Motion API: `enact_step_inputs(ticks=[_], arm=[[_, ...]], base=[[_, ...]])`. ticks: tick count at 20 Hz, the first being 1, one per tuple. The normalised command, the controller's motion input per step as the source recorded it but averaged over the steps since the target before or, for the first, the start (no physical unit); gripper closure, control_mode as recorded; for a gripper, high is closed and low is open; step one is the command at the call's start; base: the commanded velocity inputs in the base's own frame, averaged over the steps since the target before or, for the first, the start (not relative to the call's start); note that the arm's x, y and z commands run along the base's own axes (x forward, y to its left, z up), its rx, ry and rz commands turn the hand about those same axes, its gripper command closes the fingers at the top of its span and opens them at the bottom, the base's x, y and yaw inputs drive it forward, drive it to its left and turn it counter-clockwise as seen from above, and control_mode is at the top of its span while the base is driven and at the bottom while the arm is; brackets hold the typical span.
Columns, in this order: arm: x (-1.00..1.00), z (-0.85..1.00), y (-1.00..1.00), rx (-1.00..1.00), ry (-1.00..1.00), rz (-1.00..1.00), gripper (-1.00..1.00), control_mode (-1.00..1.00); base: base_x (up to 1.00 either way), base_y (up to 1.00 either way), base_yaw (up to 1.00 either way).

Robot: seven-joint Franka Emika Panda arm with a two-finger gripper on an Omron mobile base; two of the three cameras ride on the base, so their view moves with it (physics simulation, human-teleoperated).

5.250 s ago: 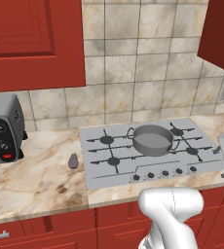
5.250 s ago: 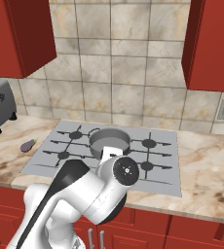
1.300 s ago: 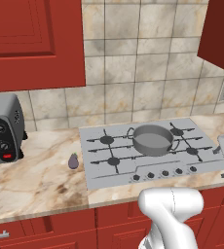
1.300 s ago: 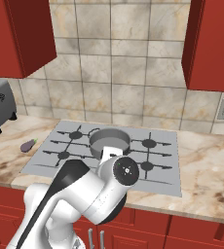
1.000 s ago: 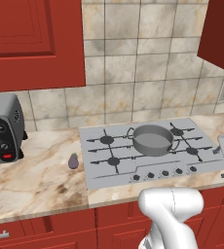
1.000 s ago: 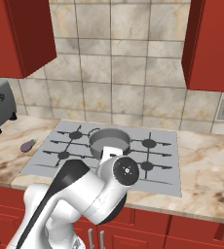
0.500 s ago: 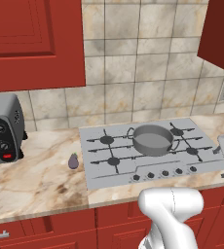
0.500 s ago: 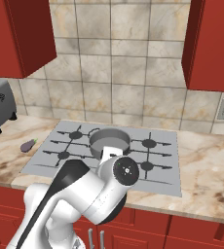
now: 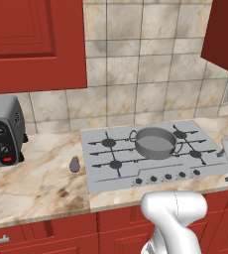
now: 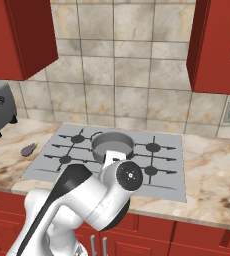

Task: Turn on the burner for the pot on the stove. Wait thirty seconds for the pot to heat up. Then add the eggplant to the pot.

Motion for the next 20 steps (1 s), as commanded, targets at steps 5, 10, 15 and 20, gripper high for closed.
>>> enact_step_inputs(ticks=[5, 10, 15, 20], arm=[[0.00, 0.00, 0.00, 0.00, 0.00, 0.00, -1.00, -1.00], [0.00, 0.00, 0.00, 0.00, 0.00, 0.00, -1.00, -1.00], [0.00, 0.00, 0.00, 0.00, 0.00, 0.00, -1.00, -1.00], [0.00, 0.00, 0.00, 0.00, 0.00, 0.00, -1.00, -1.00]], base=[[0.00, 0.00, 0.00], [0.00, 0.00, 0.00], [0.00, 0.00, 0.00], [0.00, 0.00, 0.00]])
